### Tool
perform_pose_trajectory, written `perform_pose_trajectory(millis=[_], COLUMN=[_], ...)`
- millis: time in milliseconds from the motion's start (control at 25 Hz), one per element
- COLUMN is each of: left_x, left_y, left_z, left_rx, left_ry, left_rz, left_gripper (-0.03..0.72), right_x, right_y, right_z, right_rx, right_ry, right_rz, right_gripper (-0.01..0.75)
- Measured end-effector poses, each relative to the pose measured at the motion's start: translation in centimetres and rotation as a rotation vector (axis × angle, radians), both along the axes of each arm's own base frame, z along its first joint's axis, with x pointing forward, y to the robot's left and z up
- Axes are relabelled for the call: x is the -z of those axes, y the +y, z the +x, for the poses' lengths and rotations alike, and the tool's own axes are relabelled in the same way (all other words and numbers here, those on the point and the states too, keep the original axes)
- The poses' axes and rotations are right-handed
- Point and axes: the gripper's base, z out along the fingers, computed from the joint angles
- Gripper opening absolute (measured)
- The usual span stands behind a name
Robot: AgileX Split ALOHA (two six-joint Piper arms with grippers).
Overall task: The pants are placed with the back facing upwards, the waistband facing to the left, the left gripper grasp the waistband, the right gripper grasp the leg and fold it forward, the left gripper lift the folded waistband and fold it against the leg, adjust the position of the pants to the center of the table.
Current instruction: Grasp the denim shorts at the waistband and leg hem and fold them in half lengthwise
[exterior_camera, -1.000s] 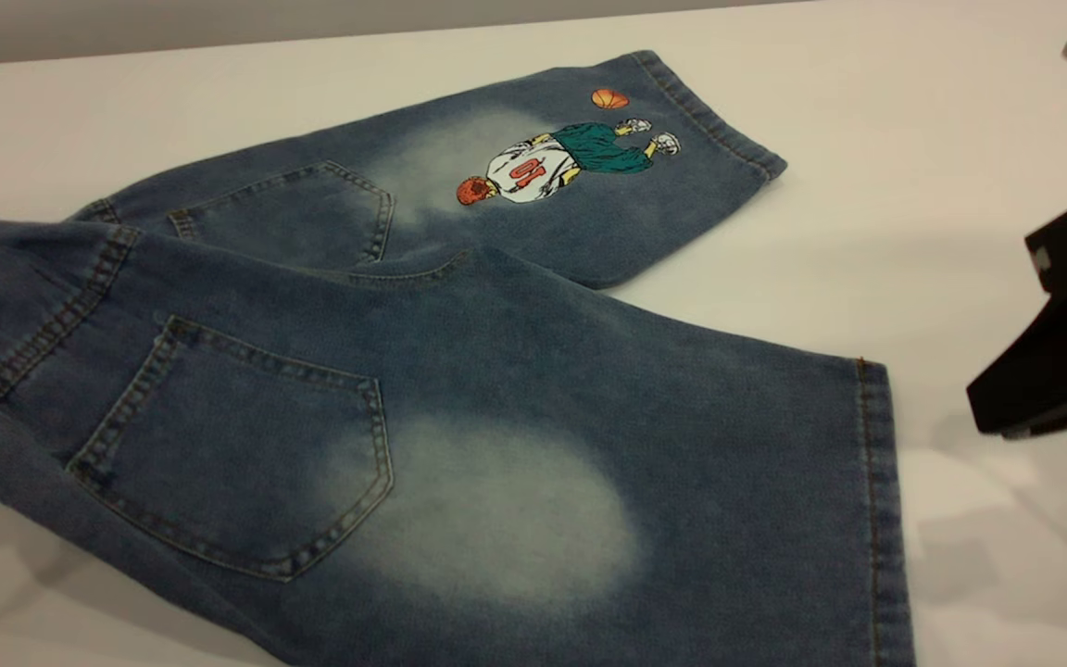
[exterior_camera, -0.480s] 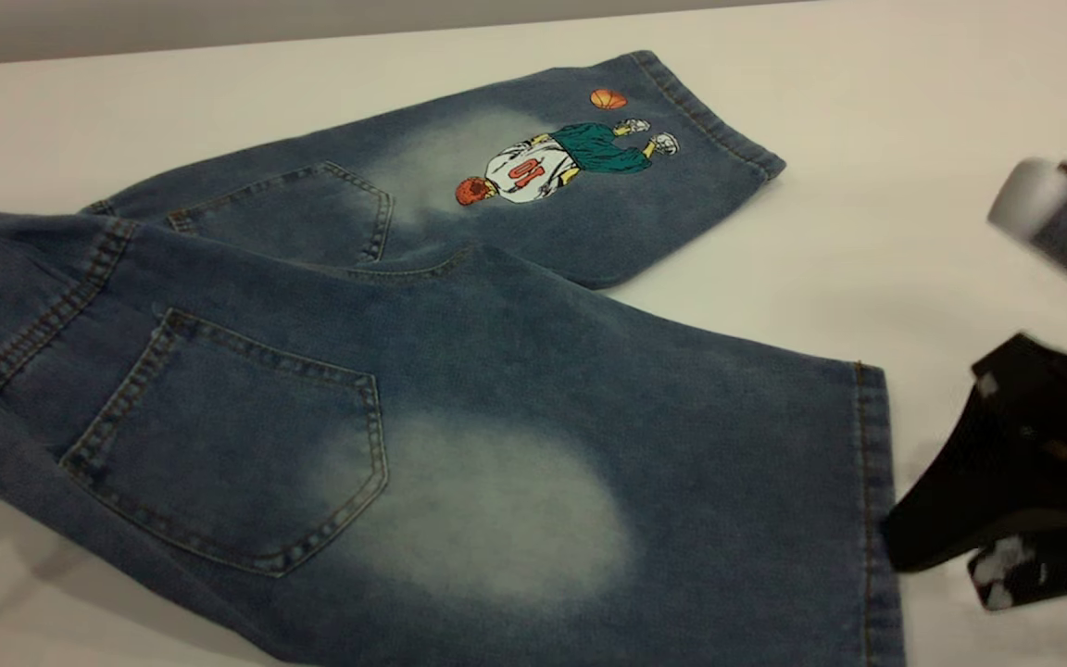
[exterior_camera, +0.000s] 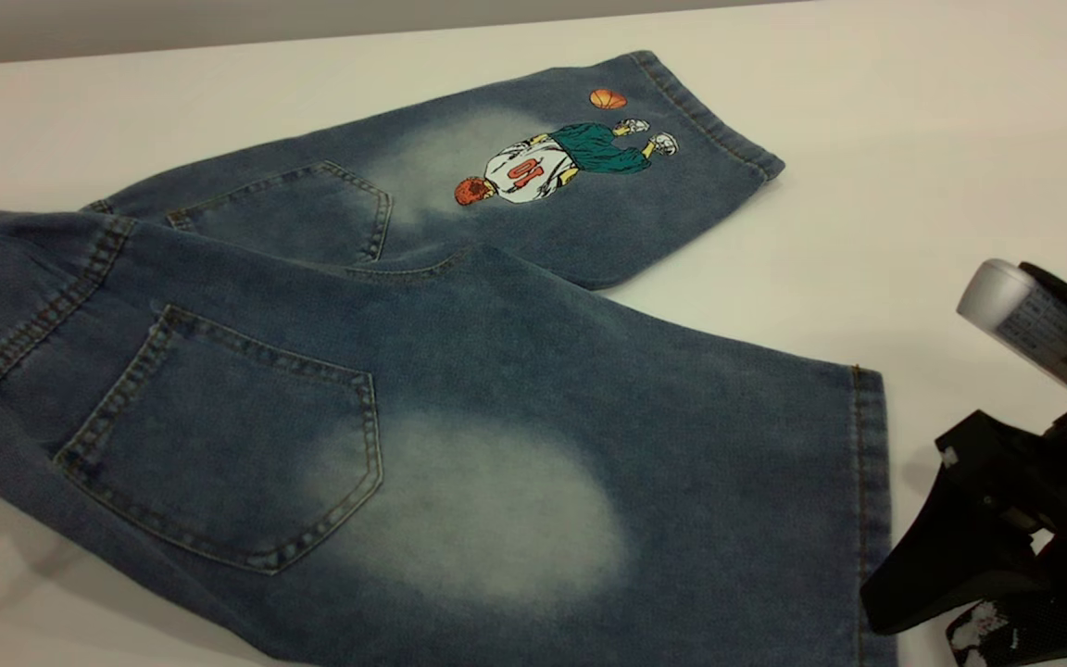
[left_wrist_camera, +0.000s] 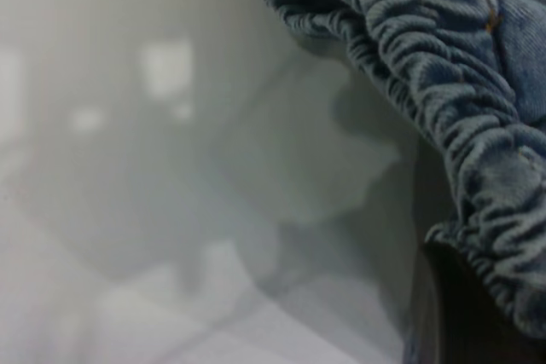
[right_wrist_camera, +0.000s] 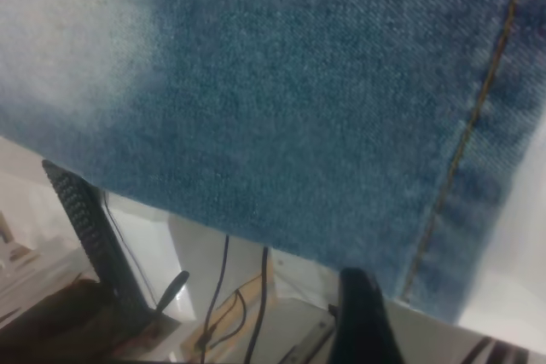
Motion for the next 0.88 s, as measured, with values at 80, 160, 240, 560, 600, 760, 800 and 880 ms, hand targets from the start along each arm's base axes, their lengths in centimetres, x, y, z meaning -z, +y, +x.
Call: perform_pose_trajectory(millis=[80, 160, 240, 560, 600, 760, 800, 880], left_x=[0.0, 0.0, 0.0, 0.0, 0.0, 0.0, 0.0, 0.0], left_y=[0.0, 0.0, 0.0, 0.0, 0.0, 0.0, 0.0, 0.0], left_z=[0.0, 0.0, 0.0, 0.0, 0.0, 0.0, 0.0, 0.0], left_rx=[0.0, 0.0, 0.0, 0.0, 0.0, 0.0, 0.0, -0.001], left_ry=[0.0, 0.0, 0.0, 0.0, 0.0, 0.0, 0.0, -0.002], left_rz=[0.0, 0.0, 0.0, 0.0, 0.0, 0.0, 0.0, 0.001], left_gripper=[0.122, 0.122, 0.122, 0.122, 0.122, 0.122, 0.122, 0.122], right_x=[0.3, 0.7, 1.0, 1.9, 2.0, 1.9, 1.9, 1.9], right_y=[0.0, 0.0, 0.1, 0.6, 0.7, 0.9, 1.1, 1.6], right_z=[0.0, -0.2, -0.3, -0.4, -0.4, 0.1, 0.3, 0.5], right_rx=[0.01, 0.01, 0.009, 0.019, 0.017, 0.012, 0.012, -0.009], right_ry=[0.006, 0.02, 0.027, 0.048, 0.05, 0.023, 0.016, 0.005], right_rz=[-0.001, 0.001, 0.019, 0.088, 0.096, 0.119, 0.121, 0.127], right_gripper=[0.399, 0.399, 0.398, 0.392, 0.392, 0.392, 0.392, 0.392])
